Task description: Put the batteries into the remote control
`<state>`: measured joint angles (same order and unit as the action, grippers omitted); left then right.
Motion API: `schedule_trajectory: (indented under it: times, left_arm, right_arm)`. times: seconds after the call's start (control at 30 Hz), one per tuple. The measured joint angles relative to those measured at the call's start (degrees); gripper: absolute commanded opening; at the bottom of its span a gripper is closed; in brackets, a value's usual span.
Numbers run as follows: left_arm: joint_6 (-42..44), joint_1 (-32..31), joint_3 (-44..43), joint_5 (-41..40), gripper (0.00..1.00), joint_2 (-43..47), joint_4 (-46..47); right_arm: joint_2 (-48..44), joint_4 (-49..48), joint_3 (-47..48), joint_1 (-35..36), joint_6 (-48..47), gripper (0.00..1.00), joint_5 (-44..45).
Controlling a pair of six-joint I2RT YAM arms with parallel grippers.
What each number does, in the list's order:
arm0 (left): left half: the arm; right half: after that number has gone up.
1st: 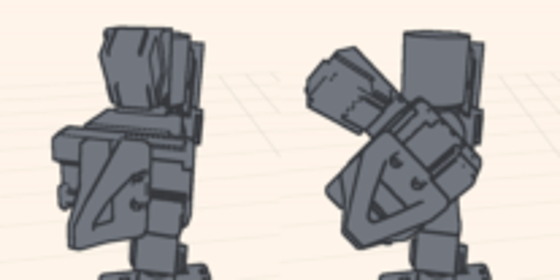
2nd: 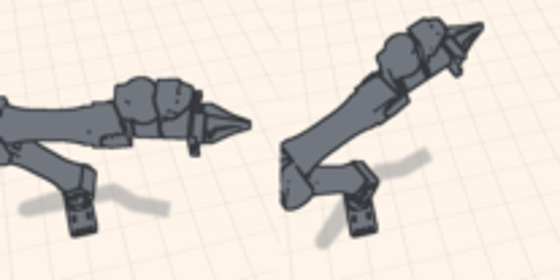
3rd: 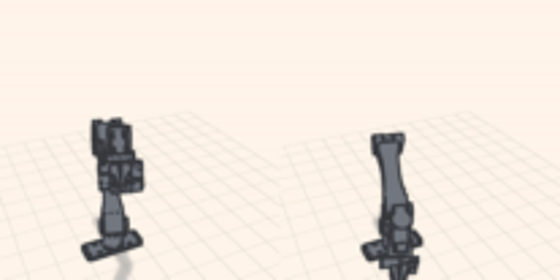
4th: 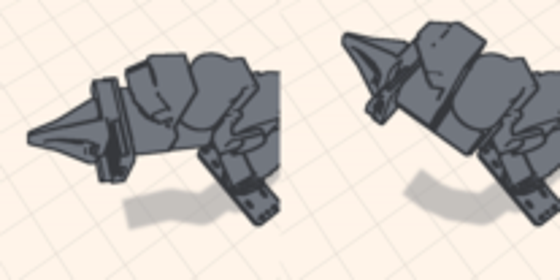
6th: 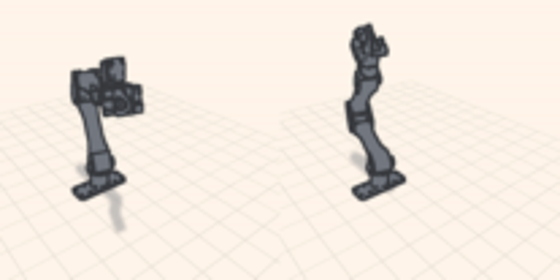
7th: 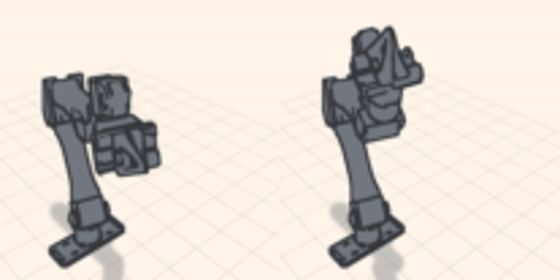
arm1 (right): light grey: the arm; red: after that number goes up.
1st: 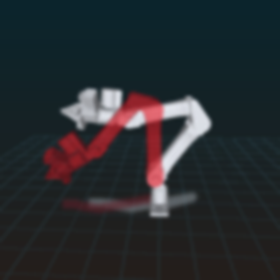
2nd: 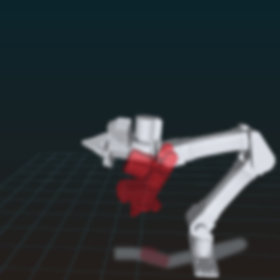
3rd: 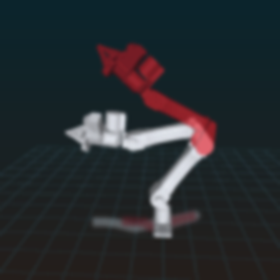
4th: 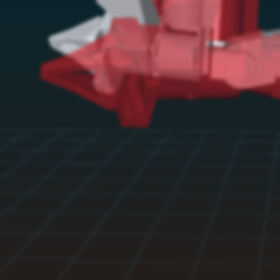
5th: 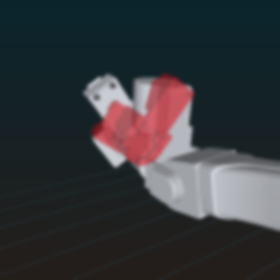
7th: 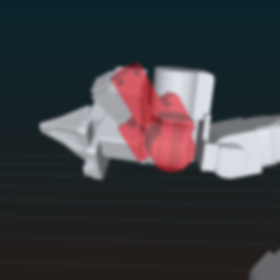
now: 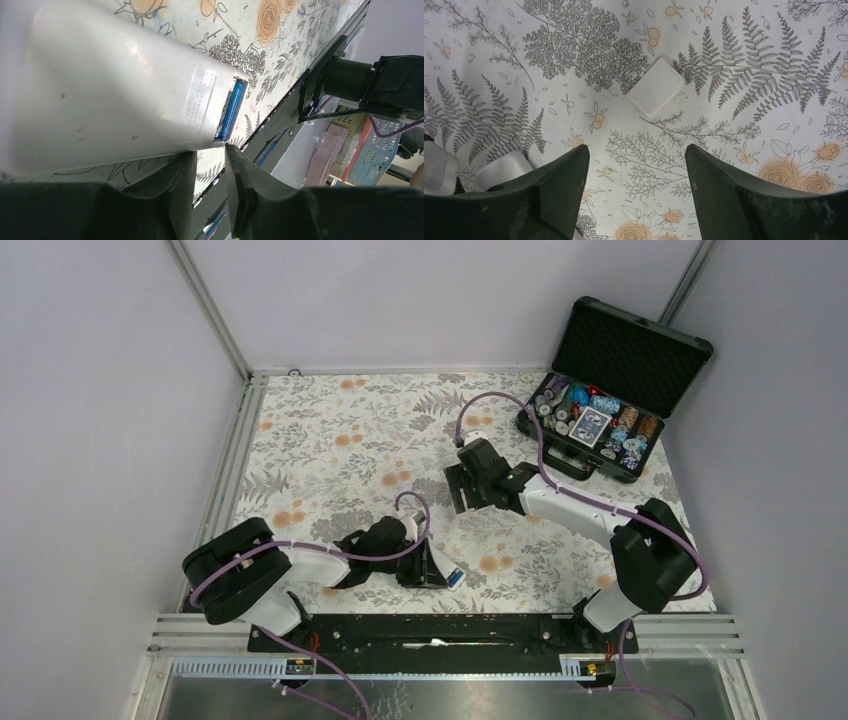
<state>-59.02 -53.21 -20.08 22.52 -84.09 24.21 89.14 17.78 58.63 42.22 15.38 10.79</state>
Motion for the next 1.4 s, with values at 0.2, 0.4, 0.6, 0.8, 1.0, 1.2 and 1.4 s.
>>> schedule_trajectory:
  times: [0.2, 0.4, 0.6, 0.8, 1.0, 1.2, 1.4]
  left_arm:
    - [0.7, -0.44, -2.1, -0.07, 0.44, -0.09, -2.4]
    - [3.43, -0.5, -2.51, -1.92, 0.59, 7.1, -10.4]
    - [6.91, -0.5, -2.8, -6.6, 0.74, 17.94, -19.08]
    - [10.62, -0.5, -3.3, -11.56, 0.83, 24.24, -27.78]
    - [12.94, -0.5, -3.72, -14.8, 0.94, 27.04, -33.2]
    - [13.79, -0.22, -3.72, -16.26, 0.99, 30.62, -35.74]
    - [14.47, 1.2, -3.69, -16.92, 0.99, 34.56, -37.86]
  right_arm:
    - [1.53, -0.63, 1.75, -2.27, -0.79, 0.79, -1.6]
    - [2.86, -0.52, 2.93, -4.15, -2.6, 0.81, -3.91]
    - [5.62, -0.83, 4.52, -6.12, -4.52, 0.85, -7.06]
    - [9.33, -0.68, 6.27, -7.56, -6.14, 0.87, -10.51]
    - [14.36, -0.94, 10.69, -8.41, -7.63, 0.87, -13.55]
    - [17.7, -0.96, 12.81, -9.18, -8.57, 0.87, -15.19]
    - [20.79, -0.98, 14.8, -10.54, -9.4, 0.87, -16.96]
